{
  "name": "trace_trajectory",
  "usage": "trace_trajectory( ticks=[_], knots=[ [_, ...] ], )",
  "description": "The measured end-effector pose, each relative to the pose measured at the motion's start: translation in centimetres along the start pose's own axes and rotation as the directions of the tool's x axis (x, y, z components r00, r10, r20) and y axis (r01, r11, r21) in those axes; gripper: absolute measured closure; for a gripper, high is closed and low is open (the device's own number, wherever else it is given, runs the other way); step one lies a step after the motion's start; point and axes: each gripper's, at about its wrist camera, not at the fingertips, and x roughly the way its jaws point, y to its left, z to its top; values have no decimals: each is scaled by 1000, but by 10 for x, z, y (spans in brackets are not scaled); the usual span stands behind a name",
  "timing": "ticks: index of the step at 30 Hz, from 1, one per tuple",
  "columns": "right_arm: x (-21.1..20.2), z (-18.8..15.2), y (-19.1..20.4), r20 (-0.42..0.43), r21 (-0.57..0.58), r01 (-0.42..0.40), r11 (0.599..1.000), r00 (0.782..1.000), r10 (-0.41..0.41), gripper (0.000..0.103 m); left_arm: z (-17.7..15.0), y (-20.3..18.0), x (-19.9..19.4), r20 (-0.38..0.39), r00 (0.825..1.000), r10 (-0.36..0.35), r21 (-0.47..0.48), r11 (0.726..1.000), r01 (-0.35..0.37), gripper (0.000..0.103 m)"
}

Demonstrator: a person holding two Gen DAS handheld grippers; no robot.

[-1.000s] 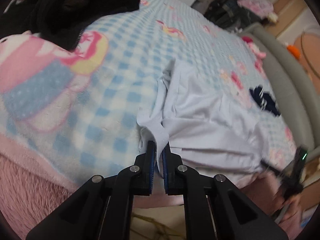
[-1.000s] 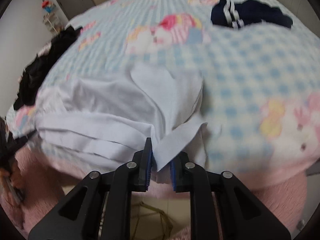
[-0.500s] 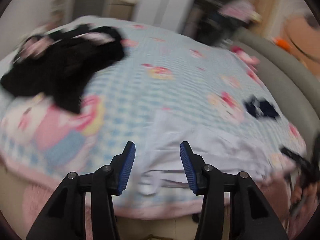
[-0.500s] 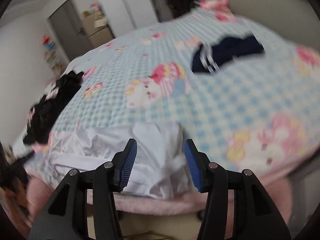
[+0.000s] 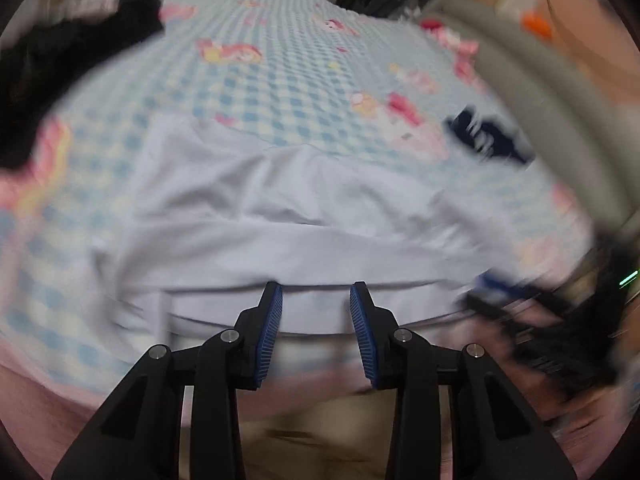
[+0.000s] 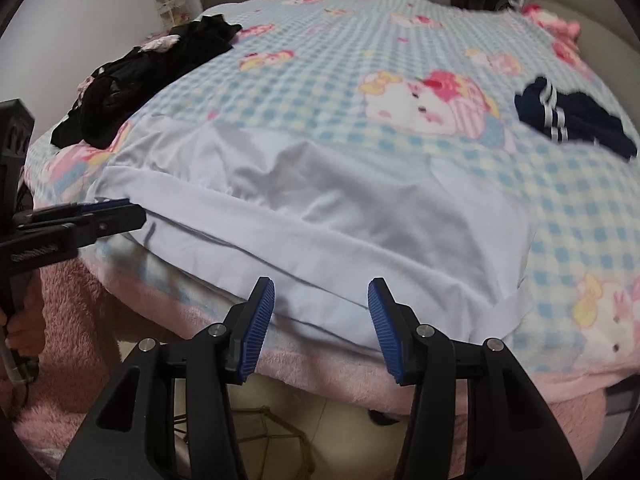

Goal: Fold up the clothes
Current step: 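Open both grippers and smooth the folded hem flat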

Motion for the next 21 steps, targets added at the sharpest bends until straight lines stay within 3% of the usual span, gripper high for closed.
trace_trajectory(
  ticks=[1,6,9,14,17,21],
  knots=[
    [-1,-1,-6,0,47,-34,998,999,34,53,0,5,0,-4,999,-51,-53,997,51,66],
    [-2,-7,-17,0,145,-104,984,994,106,53,3,22,-7,91,992,-92,-164,981,106,68],
    [-1,-11,-20,-1,171,-123,978,992,125,53,10,19,-5,125,984,-125,-165,976,145,69],
    [1,-15,-19,-9,182,-131,974,991,135,52,16,16,9,124,980,-159,-187,966,180,85],
    [0,-13,-11,-6,157,-132,979,991,135,51,15,18,9,151,976,-160,-215,958,191,89],
    [-5,-9,-2,19,138,-165,977,986,164,51,15,19,-3,211,950,-231,-211,938,275,89]
  ],
)
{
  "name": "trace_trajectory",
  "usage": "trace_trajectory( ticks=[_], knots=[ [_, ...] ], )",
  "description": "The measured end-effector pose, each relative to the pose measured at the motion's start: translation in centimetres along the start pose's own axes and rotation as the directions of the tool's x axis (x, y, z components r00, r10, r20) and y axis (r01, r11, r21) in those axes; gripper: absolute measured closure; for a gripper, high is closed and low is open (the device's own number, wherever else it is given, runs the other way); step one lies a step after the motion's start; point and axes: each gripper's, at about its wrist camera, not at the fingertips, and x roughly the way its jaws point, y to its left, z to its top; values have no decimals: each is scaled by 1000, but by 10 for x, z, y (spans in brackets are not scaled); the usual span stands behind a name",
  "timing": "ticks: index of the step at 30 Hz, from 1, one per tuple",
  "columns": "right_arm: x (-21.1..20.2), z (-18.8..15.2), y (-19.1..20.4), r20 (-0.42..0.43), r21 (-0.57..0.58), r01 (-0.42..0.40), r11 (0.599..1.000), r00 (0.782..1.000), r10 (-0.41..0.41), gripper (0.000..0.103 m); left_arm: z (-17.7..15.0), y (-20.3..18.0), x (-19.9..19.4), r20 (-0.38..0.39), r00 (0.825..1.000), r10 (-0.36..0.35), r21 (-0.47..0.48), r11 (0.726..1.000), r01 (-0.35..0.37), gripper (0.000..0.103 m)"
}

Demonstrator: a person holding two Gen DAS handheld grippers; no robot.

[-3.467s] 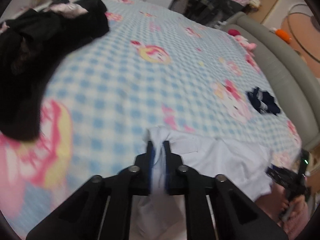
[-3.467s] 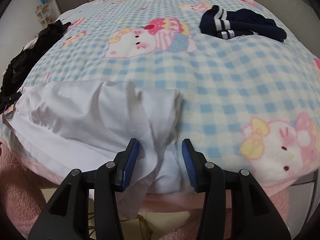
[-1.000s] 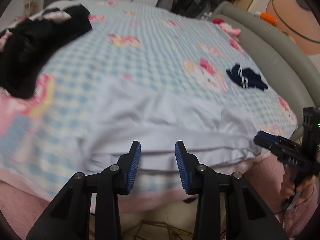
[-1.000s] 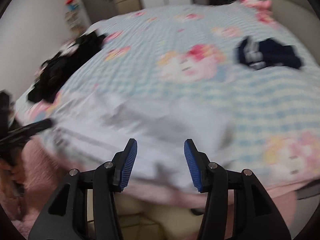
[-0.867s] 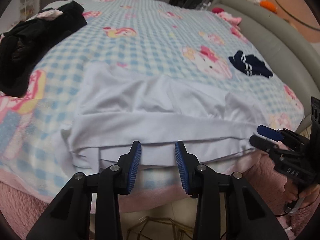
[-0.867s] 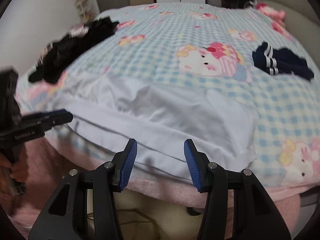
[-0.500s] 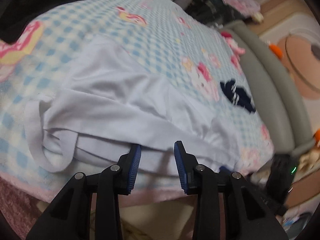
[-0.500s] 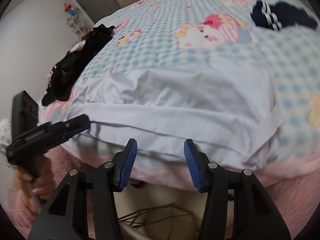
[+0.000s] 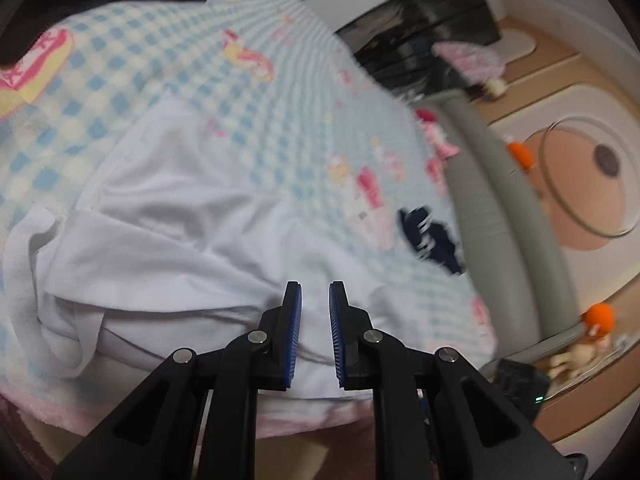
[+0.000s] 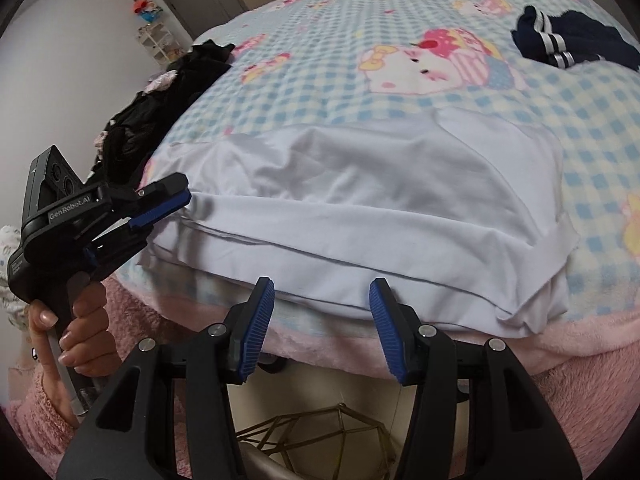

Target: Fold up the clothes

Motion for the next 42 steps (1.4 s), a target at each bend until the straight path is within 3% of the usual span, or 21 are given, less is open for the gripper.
trace_trajectory(
  ticks=[3,6,8,10,13,15,17,19,22,24,26,30,33,35,37,41,42],
  knots=[
    [7,3,8,-17,-24,-21,999,1000,20,52,3,7,17,-98,993,66,-4,998,-67,89],
    [15,6,8,-51,-8,-24,1000,998,24,51,-5,19,18,-147,989,-14,-105,994,-2,88],
    [13,5,8,-44,-6,-28,1000,999,28,52,-12,22,14,-165,986,-12,-110,994,-6,85],
    [15,3,6,-50,-15,21,1000,998,-22,54,-20,24,16,-189,982,7,-107,994,-28,85],
    [18,2,-9,-61,39,40,998,997,-38,63,-24,28,22,-225,974,31,-107,993,-56,85],
    [12,3,-15,-38,73,11,997,999,-8,63,-23,31,20,-224,975,0,-136,990,-31,82],
    [8,4,-19,-19,94,-6,996,1000,8,63,-20,31,21,-214,976,-42,-157,988,8,65],
    [7,6,-19,-7,85,9,996,1000,-9,62,-18,28,24,-208,976,-65,-171,985,29,60],
    [7,8,-19,2,76,26,997,1000,-26,62,-15,23,30,-208,974,-87,-169,984,51,63],
    [6,4,-19,-8,79,19,997,1000,-18,62,-14,22,30,-196,969,-149,-199,974,109,62],
    [2,1,-12,-5,55,-5,998,1000,5,62,-14,21,30,-182,960,-213,-230,958,169,62],
    [1,-2,4,5,7,-49,999,999,49,62,-17,24,30,-167,954,-250,-267,943,200,63],
    [6,0,13,-3,-20,-73,997,997,73,62,-18,32,32,-151,956,-250,-313,930,193,62],
    [14,2,14,-11,-21,-57,998,998,57,62,-19,34,36,-168,963,-212,-310,938,153,62],
    [20,3,8,-23,7,-48,999,999,48,62,-19,34,40,-162,958,-237,-319,931,177,62],
    [19,1,1,-15,35,-48,998,999,49,62,-13,20,44,-141,957,-252,-265,941,209,62],
    [19,1,0,-12,41,-49,998,999,49,62,-11,18,48,-153,962,-228,-249,950,186,62]
  ],
)
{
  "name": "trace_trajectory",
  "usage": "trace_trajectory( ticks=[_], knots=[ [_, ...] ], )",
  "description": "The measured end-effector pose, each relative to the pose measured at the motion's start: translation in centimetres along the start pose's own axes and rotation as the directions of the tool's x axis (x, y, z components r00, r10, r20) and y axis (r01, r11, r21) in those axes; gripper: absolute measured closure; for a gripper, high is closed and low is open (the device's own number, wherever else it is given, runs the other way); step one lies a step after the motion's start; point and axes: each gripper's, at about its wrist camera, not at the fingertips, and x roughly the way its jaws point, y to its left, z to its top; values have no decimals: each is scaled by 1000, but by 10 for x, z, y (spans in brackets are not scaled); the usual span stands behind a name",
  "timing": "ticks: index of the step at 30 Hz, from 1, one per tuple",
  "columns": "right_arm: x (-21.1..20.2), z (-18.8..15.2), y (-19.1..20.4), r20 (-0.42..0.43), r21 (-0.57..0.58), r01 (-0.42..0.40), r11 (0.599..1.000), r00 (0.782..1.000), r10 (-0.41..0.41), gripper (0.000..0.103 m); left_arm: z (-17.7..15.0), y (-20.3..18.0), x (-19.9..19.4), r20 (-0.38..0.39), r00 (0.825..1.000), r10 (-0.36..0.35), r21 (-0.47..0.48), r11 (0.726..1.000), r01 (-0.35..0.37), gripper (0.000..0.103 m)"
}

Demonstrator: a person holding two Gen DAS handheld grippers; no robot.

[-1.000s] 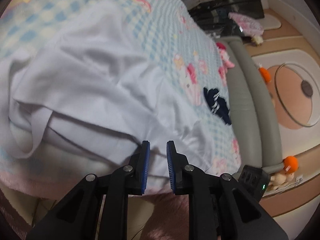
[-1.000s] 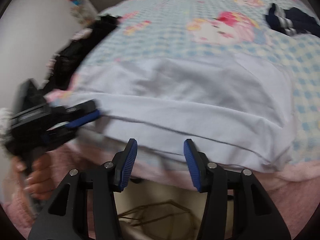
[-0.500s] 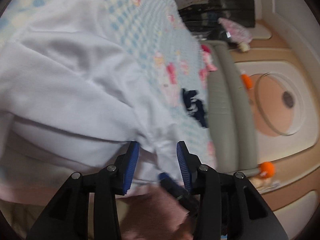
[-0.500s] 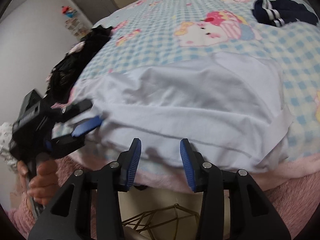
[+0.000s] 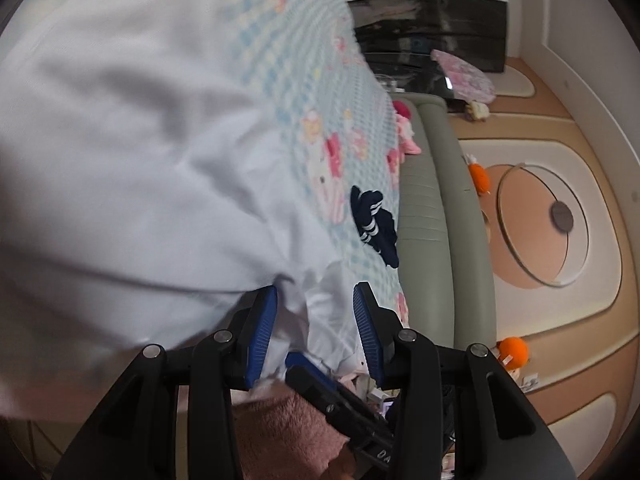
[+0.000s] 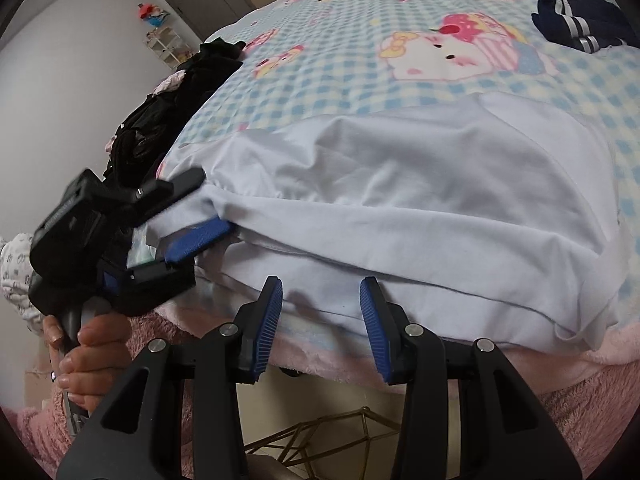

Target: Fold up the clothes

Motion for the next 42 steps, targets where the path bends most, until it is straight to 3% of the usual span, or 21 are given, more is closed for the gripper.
trace_trajectory(
  ticks=[4,7,9,15,19,24,31,35,38,42],
  knots=[
    [-2,0,-5,12,22,0,1000,1000,0,62,1,-1,17,-21,994,110,47,993,-109,64],
    [-4,3,-6,20,24,9,1000,1000,-10,62,0,-7,20,6,983,181,100,978,-180,94],
    [-4,4,-6,19,19,18,1000,1000,-18,62,-2,-14,12,35,981,191,141,971,-194,97],
    [2,5,-6,12,4,33,999,999,-33,62,-11,-50,-12,132,965,228,271,928,-256,98],
    [2,5,-7,14,10,32,999,999,-32,62,-21,-60,-21,125,971,204,297,926,-233,99],
    [1,5,-8,23,19,31,999,999,-32,62,-31,-46,-24,110,966,235,282,924,-257,99],
    [-12,4,-16,66,58,38,998,997,-42,61,-27,0,-15,70,942,327,197,922,-335,100],
    [-29,1,-33,102,112,52,992,993,-63,58,-27,3,-10,63,937,343,208,914,-348,100],
    [-32,1,-30,90,106,-15,994,996,5,56,-29,2,-12,67,942,329,213,917,-336,100],
    [-34,0,-23,68,90,-120,989,991,114,56,-30,2,-18,57,964,259,174,948,-265,99]
  ],
)
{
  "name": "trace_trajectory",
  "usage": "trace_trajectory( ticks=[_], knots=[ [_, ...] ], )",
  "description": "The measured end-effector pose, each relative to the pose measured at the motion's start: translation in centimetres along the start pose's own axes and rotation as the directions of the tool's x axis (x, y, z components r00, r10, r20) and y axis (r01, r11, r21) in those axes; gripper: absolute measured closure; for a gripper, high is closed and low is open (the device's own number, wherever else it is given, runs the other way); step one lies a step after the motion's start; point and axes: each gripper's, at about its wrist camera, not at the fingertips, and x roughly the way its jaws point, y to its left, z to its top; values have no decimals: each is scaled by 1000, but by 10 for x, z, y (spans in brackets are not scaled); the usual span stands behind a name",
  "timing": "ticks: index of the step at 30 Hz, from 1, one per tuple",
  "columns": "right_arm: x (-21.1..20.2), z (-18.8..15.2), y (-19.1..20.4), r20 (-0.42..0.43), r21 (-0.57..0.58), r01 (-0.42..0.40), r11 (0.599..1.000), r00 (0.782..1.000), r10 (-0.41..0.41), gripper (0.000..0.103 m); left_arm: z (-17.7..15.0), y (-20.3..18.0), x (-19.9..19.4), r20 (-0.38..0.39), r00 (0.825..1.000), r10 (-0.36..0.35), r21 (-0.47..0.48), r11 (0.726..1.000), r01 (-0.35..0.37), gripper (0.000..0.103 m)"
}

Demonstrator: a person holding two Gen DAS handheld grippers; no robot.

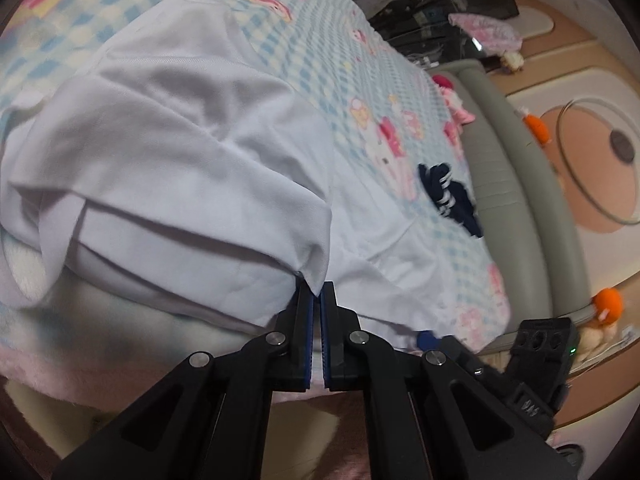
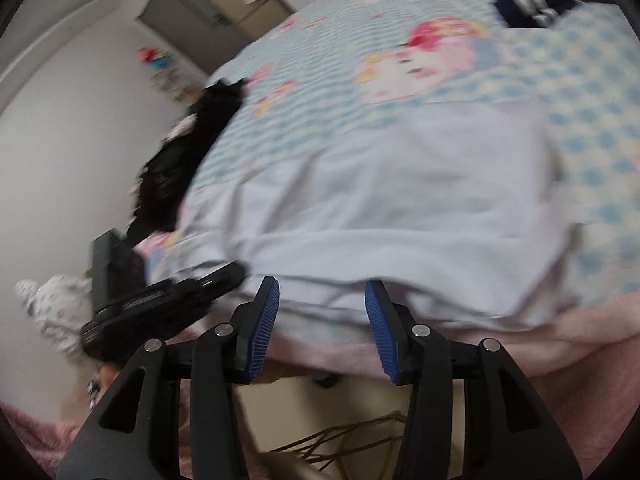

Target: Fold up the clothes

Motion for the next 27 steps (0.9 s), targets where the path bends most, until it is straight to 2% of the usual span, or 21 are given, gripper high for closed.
trace_trajectory(
  ticks=[4,6,9,13,15,17,19,24,26,27],
  knots=[
    [16,4,11,-36,-18,-30,999,999,29,56,2,-7,-9,22,999,-43,11,999,42,99],
    [24,5,11,-51,-6,-13,1000,999,13,56,1,-8,-11,17,998,-54,3,999,54,99],
    [27,4,2,-72,39,38,999,997,-35,56,2,5,-13,17,997,-74,-65,995,75,99],
    [10,0,-14,-44,83,72,994,997,-68,57,6,31,-24,57,993,-101,-168,980,109,95],
    [-1,-2,-24,-29,117,90,989,996,-87,57,10,40,-34,102,988,-114,-193,972,132,89],
    [-11,-4,-34,-6,157,104,982,995,-104,57,13,48,-44,149,981,-126,-214,964,156,70],
    [-16,-4,-41,16,191,125,974,991,-130,57,16,51,-49,174,976,-128,-218,962,165,60],
    [-30,2,-53,83,252,188,949,973,-215,56,26,47,-56,200,980,-22,-167,984,57,65],
    [-35,3,-54,117,247,215,945,961,-250,57,30,46,-62,224,975,15,-160,987,22,84],
    [-36,3,-54,128,241,226,944,957,-262,60,31,46,-67,239,970,37,-150,989,0,87]
  ],
)
